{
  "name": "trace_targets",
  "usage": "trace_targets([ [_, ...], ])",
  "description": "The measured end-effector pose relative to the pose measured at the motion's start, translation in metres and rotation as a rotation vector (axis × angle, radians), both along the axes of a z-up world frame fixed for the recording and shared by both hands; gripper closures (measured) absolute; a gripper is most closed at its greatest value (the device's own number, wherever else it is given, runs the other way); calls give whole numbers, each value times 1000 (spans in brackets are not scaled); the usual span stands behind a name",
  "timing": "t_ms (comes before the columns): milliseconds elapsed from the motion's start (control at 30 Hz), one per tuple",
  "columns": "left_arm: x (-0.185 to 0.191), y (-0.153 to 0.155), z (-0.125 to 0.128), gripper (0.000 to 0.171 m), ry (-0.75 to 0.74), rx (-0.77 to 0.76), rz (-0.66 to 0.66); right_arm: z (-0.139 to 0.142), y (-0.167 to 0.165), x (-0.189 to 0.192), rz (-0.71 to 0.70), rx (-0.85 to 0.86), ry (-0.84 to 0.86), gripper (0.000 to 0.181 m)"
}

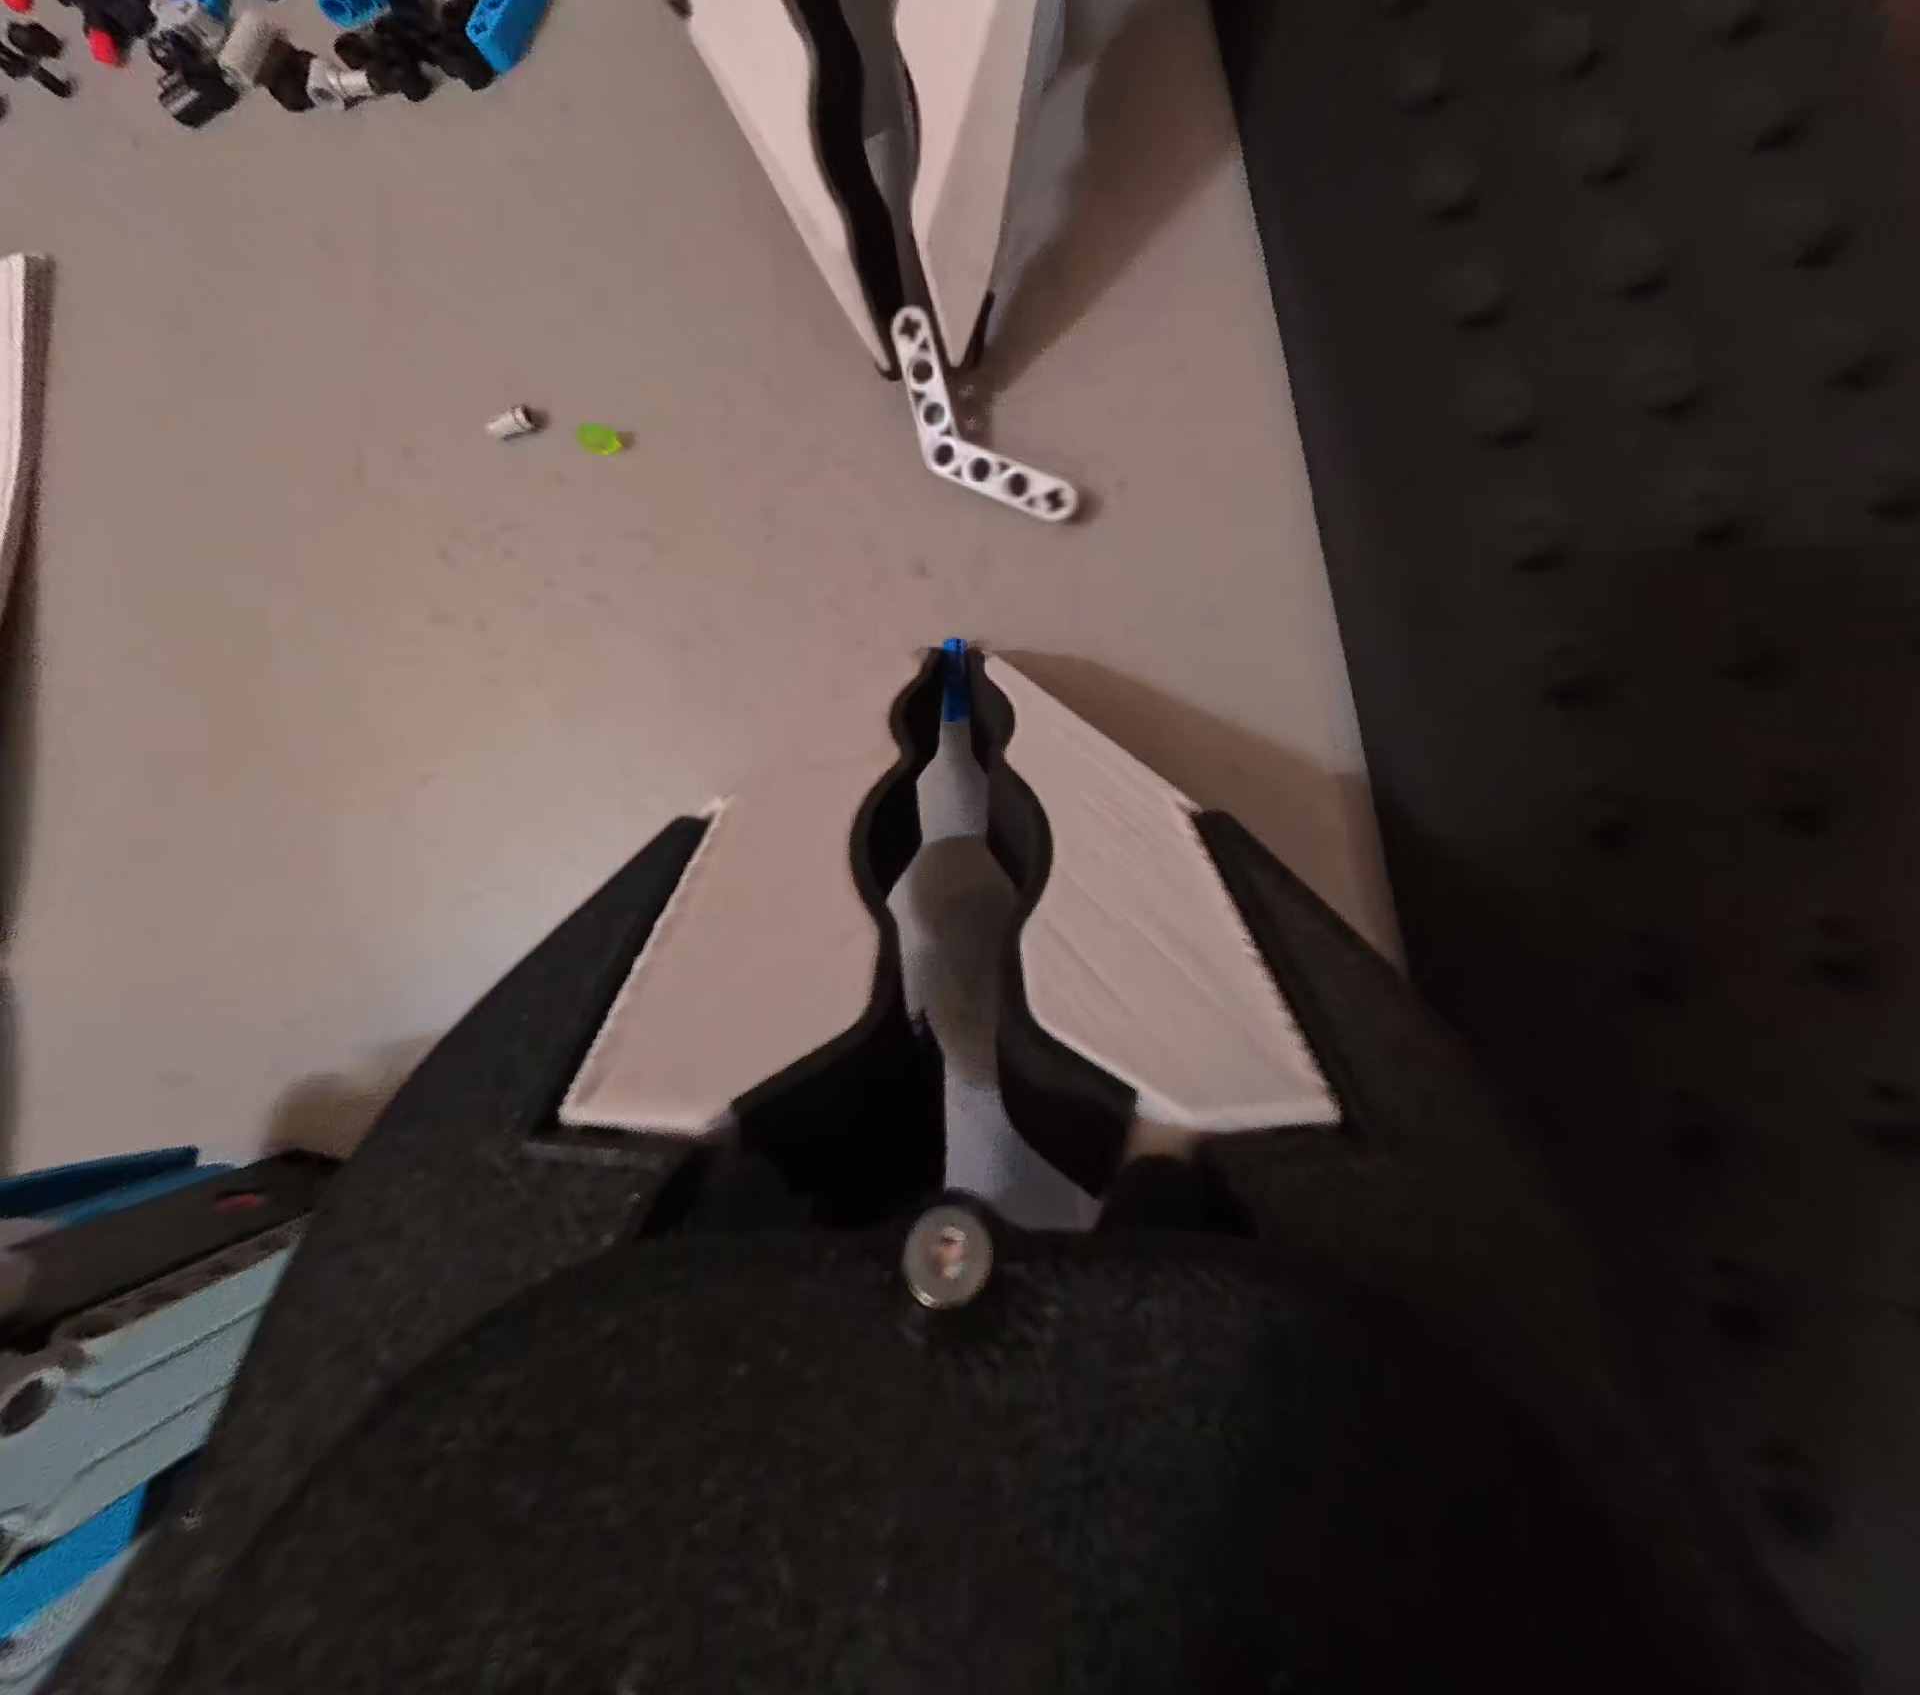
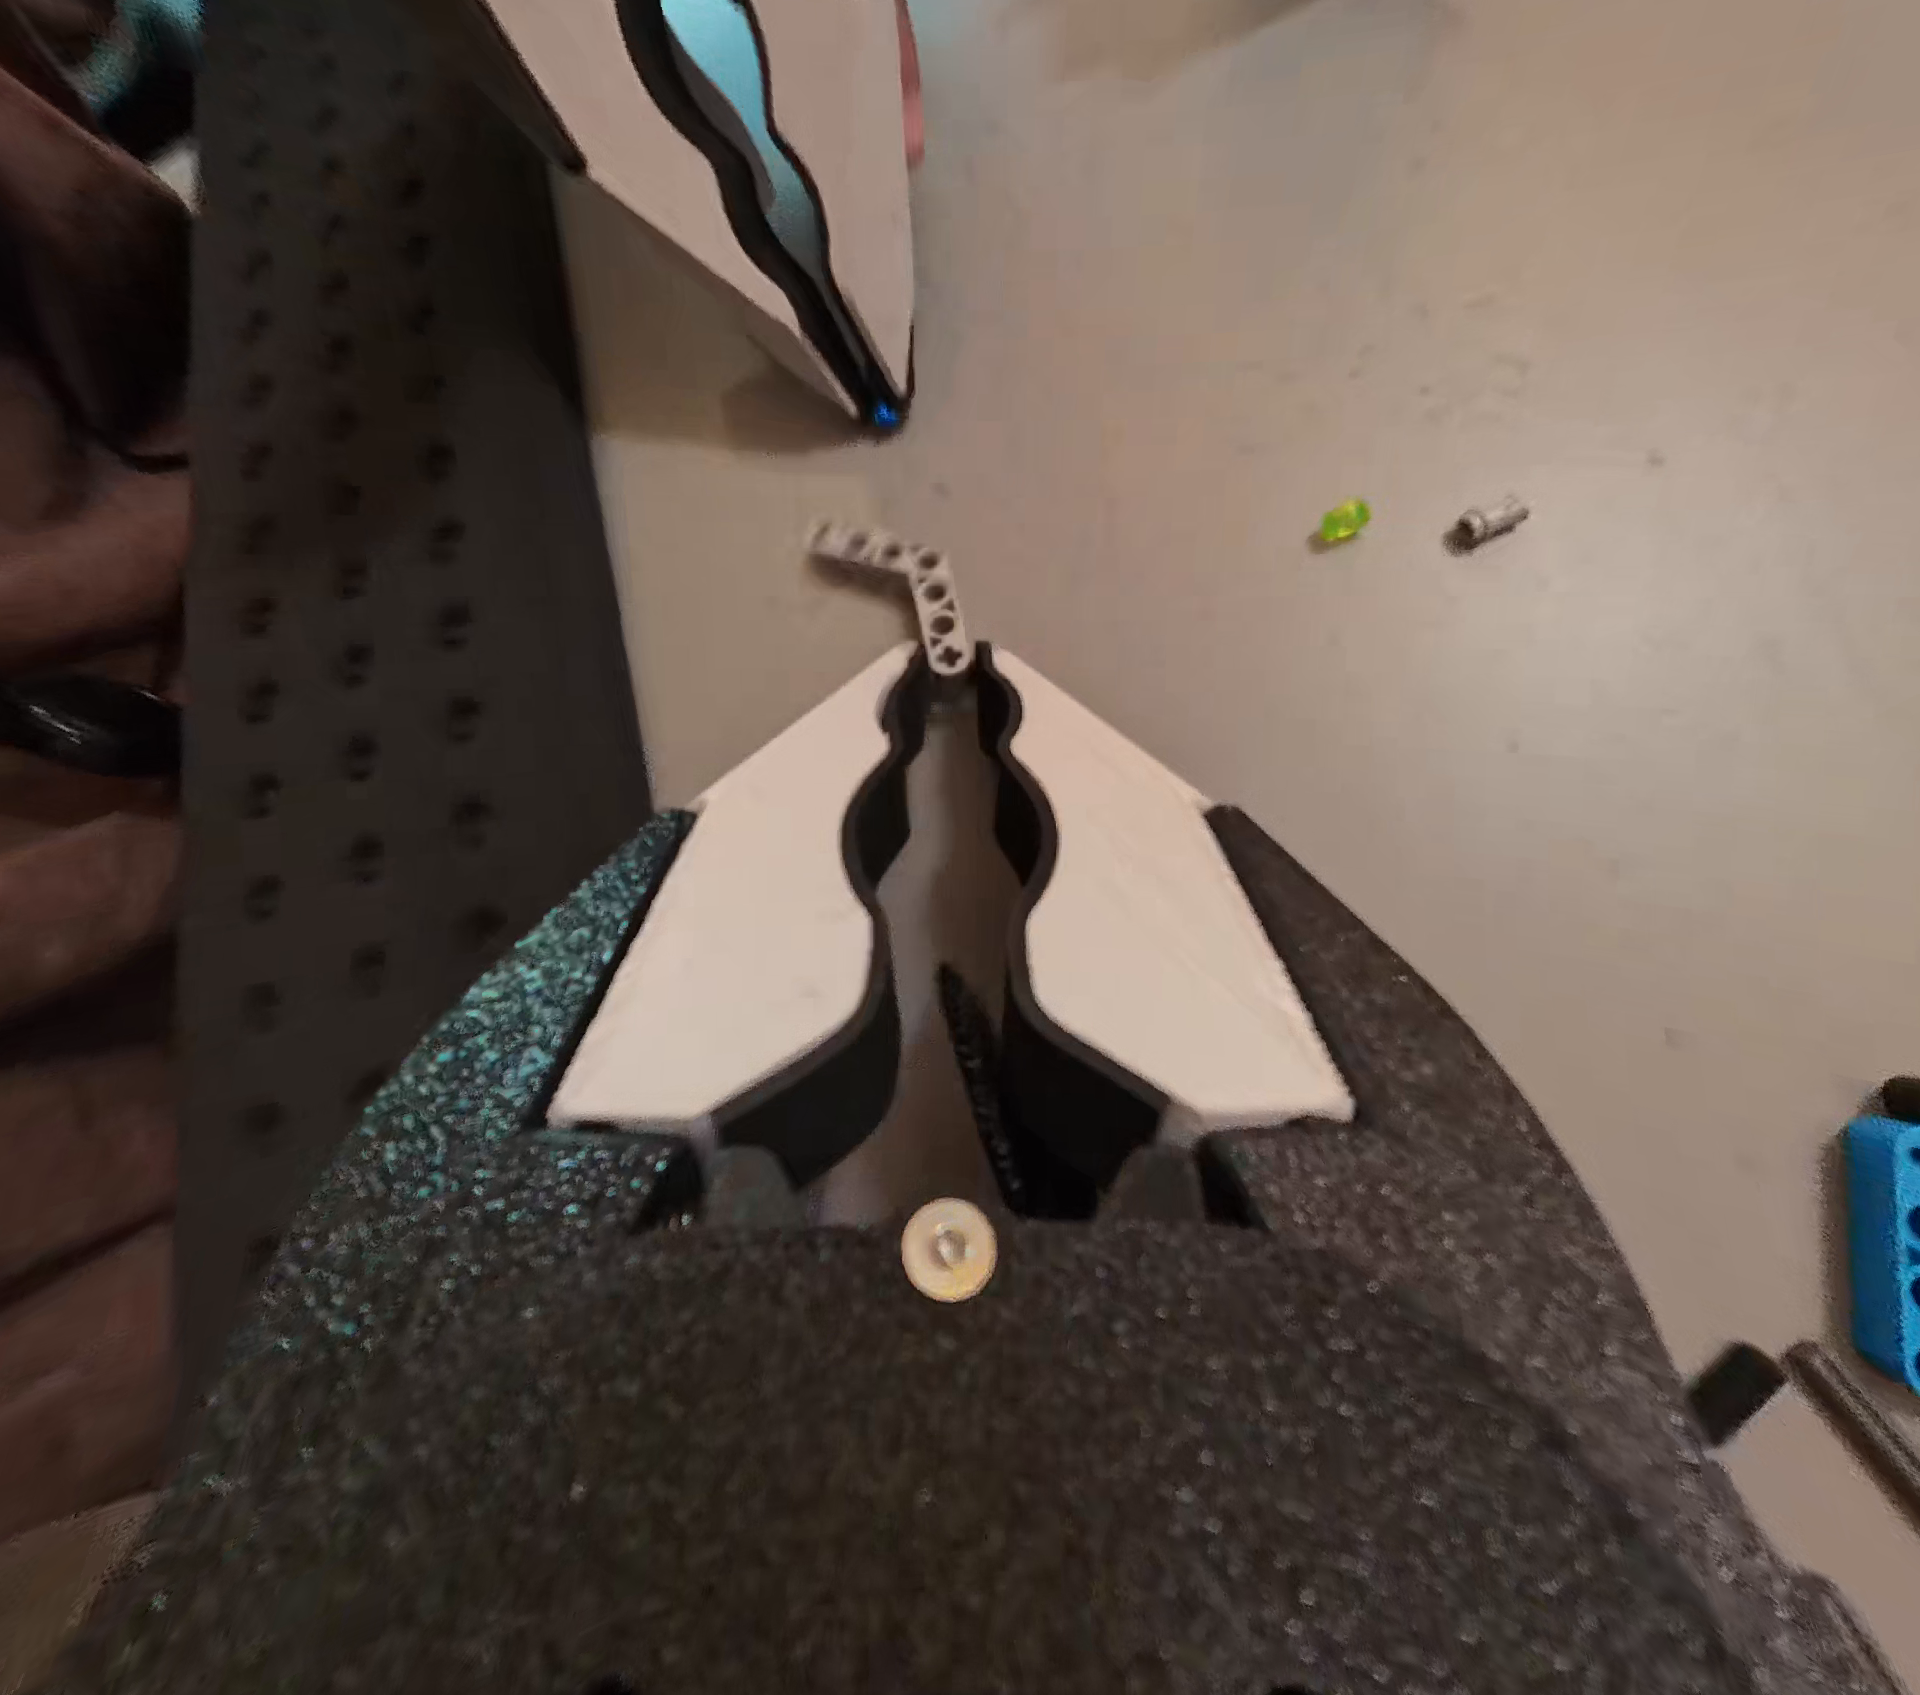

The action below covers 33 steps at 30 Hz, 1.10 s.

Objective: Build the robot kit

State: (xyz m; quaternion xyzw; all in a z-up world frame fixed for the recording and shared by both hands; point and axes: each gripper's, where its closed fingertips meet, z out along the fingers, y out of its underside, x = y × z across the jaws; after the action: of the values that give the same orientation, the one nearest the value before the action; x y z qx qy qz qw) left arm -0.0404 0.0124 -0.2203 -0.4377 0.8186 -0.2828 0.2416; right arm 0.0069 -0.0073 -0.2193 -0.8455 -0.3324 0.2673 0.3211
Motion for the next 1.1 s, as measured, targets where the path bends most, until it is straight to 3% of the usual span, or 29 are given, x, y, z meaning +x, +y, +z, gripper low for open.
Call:
trace_targets([
  [233, -1, 2, 0, 165, -32, -47, 50, -2, 0, 2, 3, 25, -23, 173],
  [367, -5, 8, 0, 154, -32, -50, 89, 1, 3, 4, -17, 48, -18, 161],
  [600, -10, 8, 0, 156, -33, -78, 68, 19, 8, -11, -14, 127, 41, 162],
  [867, -6, 0, -1, 168, -12, -98, 96, 1, 14, -46, 32, 239, -211, 163],
  [1100, -7, -7, 2, 169, -17, -134, 109, -2, 16, -56, 65, 211, -193, 175],
])
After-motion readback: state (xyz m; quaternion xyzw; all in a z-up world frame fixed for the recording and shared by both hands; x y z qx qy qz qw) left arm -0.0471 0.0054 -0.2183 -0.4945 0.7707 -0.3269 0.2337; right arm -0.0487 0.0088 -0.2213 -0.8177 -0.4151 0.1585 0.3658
